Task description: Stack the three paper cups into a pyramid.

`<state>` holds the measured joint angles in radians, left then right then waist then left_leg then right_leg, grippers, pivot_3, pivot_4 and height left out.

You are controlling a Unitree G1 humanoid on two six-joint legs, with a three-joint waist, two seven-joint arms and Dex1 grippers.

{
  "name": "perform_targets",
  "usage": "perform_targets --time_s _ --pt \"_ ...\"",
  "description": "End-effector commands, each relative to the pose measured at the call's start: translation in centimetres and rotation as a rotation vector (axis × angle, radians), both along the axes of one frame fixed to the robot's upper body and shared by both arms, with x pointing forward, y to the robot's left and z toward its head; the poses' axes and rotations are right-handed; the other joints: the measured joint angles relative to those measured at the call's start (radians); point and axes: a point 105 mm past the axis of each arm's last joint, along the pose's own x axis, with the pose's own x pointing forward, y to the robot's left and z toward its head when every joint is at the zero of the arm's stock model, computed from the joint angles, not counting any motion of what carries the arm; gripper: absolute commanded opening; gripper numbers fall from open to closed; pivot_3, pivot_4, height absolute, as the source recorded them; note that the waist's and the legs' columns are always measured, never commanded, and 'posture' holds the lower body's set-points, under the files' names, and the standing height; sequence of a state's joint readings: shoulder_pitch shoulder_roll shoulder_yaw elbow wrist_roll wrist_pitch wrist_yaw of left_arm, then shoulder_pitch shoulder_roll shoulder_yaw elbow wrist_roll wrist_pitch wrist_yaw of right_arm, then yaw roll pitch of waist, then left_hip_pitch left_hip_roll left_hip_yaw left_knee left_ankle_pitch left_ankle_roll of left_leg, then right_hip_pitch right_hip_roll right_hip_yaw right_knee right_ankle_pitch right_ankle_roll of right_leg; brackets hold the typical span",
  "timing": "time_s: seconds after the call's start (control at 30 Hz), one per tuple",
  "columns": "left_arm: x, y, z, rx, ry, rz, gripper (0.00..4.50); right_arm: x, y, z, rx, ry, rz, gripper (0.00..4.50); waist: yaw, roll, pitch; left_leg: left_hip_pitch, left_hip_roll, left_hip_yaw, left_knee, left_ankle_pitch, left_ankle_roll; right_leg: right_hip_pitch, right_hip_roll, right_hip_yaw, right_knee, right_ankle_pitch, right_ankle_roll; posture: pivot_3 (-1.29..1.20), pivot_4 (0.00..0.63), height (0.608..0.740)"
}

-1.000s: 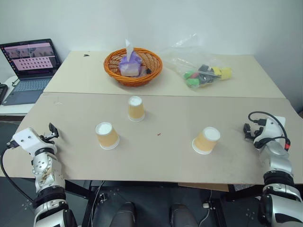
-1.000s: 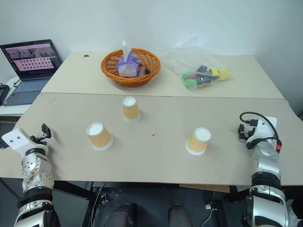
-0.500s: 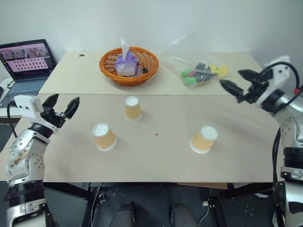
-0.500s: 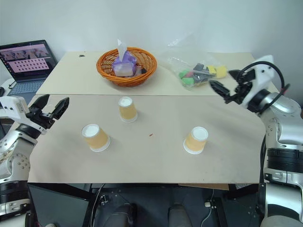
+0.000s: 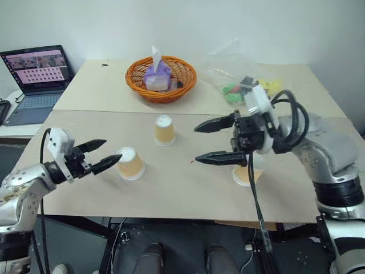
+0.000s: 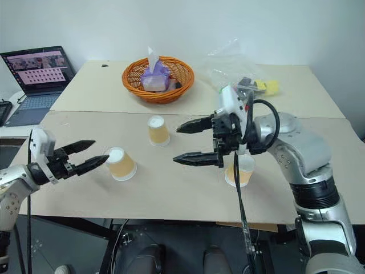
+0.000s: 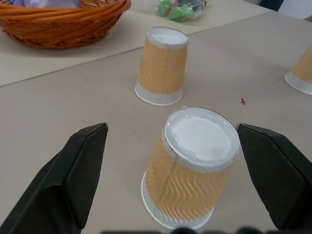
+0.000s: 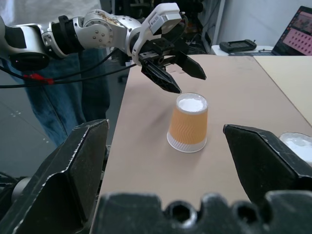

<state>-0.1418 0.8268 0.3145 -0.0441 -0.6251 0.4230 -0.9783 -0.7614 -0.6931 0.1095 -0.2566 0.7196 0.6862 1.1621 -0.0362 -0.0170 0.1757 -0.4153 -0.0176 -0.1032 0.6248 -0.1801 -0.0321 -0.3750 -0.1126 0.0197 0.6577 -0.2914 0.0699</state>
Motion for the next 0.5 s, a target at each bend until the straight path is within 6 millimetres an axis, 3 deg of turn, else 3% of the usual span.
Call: perform_targets --time_s 0.03,0.5 --pt "-0.2 -0.6 0.3 0.059 -0.038 -0.045 4.5 -0.7 0.3 0.3 0.007 -0.035 0.027 4.4 0.001 0.0 0.0 0.0 0.0 0.0 0.0 0.0 0.0 0.0 0.0 0.0 0.0 0.0 0.0 0.0 0.15 0.74" --pt "2.5 -2.4 -1.0 0.085 -0.028 -0.124 4.5 -1.2 0.5 0.0 0.017 -0.037 -0.011 4.4 -0.001 0.0 0.0 -0.001 0.0 0.0 0.0 0.0 0.0 -0.002 0.0 0.0 0.002 0.0 0.0 0.0 0.15 0.74"
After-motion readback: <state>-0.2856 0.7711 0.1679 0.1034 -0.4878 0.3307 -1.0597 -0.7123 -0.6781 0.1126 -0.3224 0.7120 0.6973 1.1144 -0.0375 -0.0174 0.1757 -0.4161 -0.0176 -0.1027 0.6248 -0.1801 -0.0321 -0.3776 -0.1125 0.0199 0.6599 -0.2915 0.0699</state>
